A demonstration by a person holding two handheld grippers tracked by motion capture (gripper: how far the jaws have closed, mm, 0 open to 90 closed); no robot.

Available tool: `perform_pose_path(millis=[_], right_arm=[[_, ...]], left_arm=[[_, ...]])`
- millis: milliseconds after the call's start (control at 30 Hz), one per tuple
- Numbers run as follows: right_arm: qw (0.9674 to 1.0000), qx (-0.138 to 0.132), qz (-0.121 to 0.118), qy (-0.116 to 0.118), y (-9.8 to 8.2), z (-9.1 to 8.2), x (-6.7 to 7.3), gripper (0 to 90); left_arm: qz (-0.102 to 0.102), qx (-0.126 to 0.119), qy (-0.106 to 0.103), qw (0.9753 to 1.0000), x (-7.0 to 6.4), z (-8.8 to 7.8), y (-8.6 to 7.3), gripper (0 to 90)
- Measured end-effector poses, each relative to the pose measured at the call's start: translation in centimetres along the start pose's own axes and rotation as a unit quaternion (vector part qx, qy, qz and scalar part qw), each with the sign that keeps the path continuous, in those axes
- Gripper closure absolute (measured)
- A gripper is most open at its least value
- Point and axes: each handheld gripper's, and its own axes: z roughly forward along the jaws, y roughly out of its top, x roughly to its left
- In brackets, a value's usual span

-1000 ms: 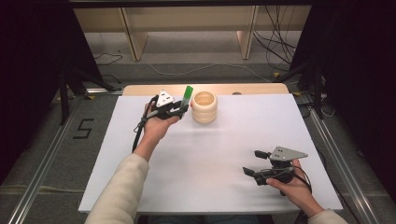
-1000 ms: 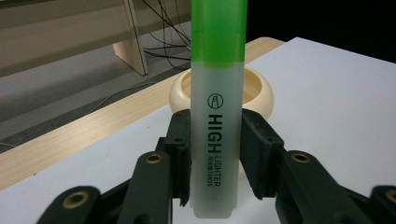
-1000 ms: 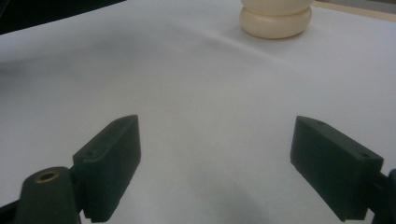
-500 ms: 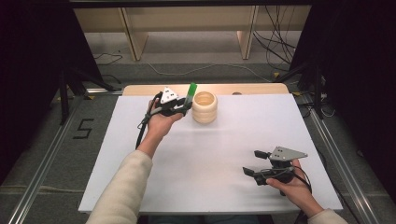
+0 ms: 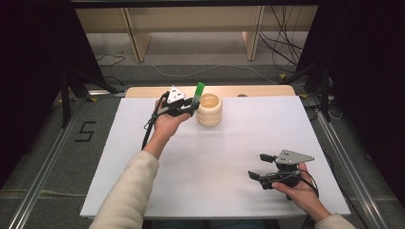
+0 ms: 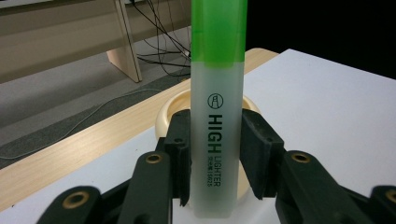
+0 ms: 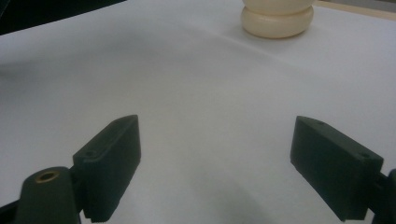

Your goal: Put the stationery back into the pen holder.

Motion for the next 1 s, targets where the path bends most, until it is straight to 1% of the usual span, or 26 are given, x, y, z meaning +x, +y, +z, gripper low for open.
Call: perform_pose_path(millis=[100, 167, 200, 367, 433, 500, 667, 1000], right_arm=[[1.0000, 0.001, 0.000, -0.001, 0.0, 0.0, 0.0, 17.1], [1.0000, 0.001, 0.000, 0.000, 0.0, 0.0, 0.0, 17.2], [1.0000, 0.003, 0.003, -0.001, 0.0, 0.0, 0.0, 17.2], [1.0000, 0.001, 0.000, -0.001, 0.0, 0.0, 0.0, 17.1], [1.0000, 0.002, 0.002, -0.002, 0.0, 0.0, 0.0, 17.1], [1.0000, 0.003, 0.003, -0.001, 0.0, 0.0, 0.0, 17.1], [1.0000, 0.003, 0.003, 0.000, 0.0, 0.0, 0.0, 17.1], [1.0000, 0.002, 0.001, 0.000, 0.0, 0.0, 0.0, 17.1]], left_arm=[[0.004, 0.000, -0.001, 1.0000, 0.0, 0.1, 0.2, 66.3], [0.001, -0.002, -0.001, 1.0000, -0.1, 0.2, 0.4, 66.3], [0.002, -0.002, -0.001, 1.0000, -0.1, 0.3, 0.4, 66.3], [0.003, -0.002, -0.001, 1.0000, 0.0, 0.5, 0.7, 66.3], [0.000, -0.005, -0.001, 1.0000, -0.1, 0.7, 0.7, 66.3], [0.004, -0.004, -0.003, 1.0000, -0.1, 0.8, 0.8, 66.3], [0.004, -0.007, -0.003, 1.0000, -0.2, 1.1, 1.0, 66.3], [0.010, -0.006, -0.004, 0.9999, -0.3, 1.8, 1.4, 66.3]])
